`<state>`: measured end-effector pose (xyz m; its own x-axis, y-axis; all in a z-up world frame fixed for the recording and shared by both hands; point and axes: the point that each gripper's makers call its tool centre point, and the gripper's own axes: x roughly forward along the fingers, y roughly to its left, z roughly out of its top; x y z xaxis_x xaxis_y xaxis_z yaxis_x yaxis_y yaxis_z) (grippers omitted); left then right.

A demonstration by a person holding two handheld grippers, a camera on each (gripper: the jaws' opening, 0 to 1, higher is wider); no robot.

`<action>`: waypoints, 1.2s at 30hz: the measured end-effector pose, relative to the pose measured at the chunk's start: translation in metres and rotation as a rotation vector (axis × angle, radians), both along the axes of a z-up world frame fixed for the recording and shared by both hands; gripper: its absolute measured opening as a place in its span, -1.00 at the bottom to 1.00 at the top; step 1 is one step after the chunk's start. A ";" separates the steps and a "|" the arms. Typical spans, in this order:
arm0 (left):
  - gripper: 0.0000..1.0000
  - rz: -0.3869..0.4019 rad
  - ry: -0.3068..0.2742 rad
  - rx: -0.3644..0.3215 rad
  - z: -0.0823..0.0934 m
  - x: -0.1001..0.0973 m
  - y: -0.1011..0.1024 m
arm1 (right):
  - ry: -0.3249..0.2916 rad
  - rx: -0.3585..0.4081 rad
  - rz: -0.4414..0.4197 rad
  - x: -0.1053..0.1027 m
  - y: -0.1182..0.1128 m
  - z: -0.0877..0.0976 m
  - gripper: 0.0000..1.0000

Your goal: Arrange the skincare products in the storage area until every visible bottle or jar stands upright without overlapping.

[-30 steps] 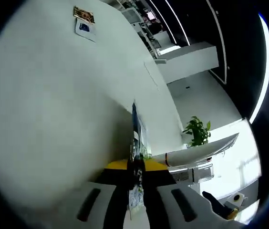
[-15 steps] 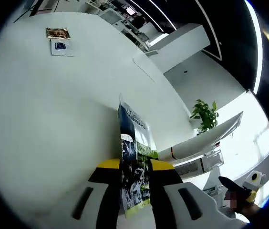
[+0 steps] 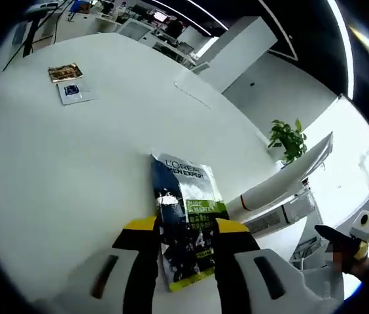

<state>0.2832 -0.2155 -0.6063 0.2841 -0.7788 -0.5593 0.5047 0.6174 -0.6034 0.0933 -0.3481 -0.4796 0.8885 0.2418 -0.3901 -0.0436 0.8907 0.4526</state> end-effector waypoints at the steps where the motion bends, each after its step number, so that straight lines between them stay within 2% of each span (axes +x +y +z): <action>1: -0.44 -0.001 -0.005 0.001 0.001 0.000 0.001 | -0.001 -0.001 0.001 0.000 0.001 0.000 0.89; 5: -0.35 -0.007 -0.037 0.003 0.010 0.001 0.005 | 0.000 -0.004 0.002 0.000 0.003 0.001 0.89; 10: -0.23 -0.008 -0.077 -0.023 0.035 0.001 0.012 | -0.001 0.001 -0.001 0.000 0.006 0.002 0.88; 13: -0.12 -0.011 -0.103 -0.029 0.042 0.007 0.022 | -0.005 0.007 -0.005 0.000 0.005 0.003 0.88; 16: -0.03 -0.017 -0.151 -0.008 0.058 -0.002 0.036 | -0.004 0.008 0.004 0.000 0.007 0.003 0.88; 20: 0.07 -0.015 -0.151 0.001 0.049 0.002 0.045 | -0.004 -0.003 0.021 0.000 0.008 0.002 0.88; 25: 0.26 -0.013 -0.165 -0.008 0.059 -0.009 0.060 | -0.009 -0.007 0.023 0.000 0.007 0.002 0.88; 26: 0.28 -0.011 -0.173 -0.011 0.067 -0.014 0.064 | -0.010 -0.007 0.024 0.000 0.007 0.002 0.88; 28: 0.32 -0.021 -0.192 -0.003 0.070 -0.018 0.068 | -0.013 -0.007 0.026 0.000 0.008 0.003 0.88; 30: 0.39 -0.056 -0.231 0.037 0.067 -0.016 0.072 | -0.015 -0.007 0.028 0.000 0.008 0.003 0.88; 33: 0.48 -0.089 -0.273 0.073 0.073 -0.020 0.082 | -0.021 -0.007 0.025 0.000 0.007 0.004 0.87; 35: 0.53 -0.093 -0.285 0.076 0.077 -0.022 0.083 | -0.024 -0.005 0.023 0.000 0.006 0.004 0.87; 36: 0.56 -0.094 -0.298 0.071 0.085 -0.027 0.082 | -0.027 -0.002 0.021 0.000 0.006 0.004 0.87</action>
<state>0.2560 -0.1331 -0.5213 0.3718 -0.7714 -0.5164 0.7097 0.5948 -0.3775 0.0932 -0.3424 -0.4754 0.8934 0.2592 -0.3671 -0.0739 0.8905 0.4489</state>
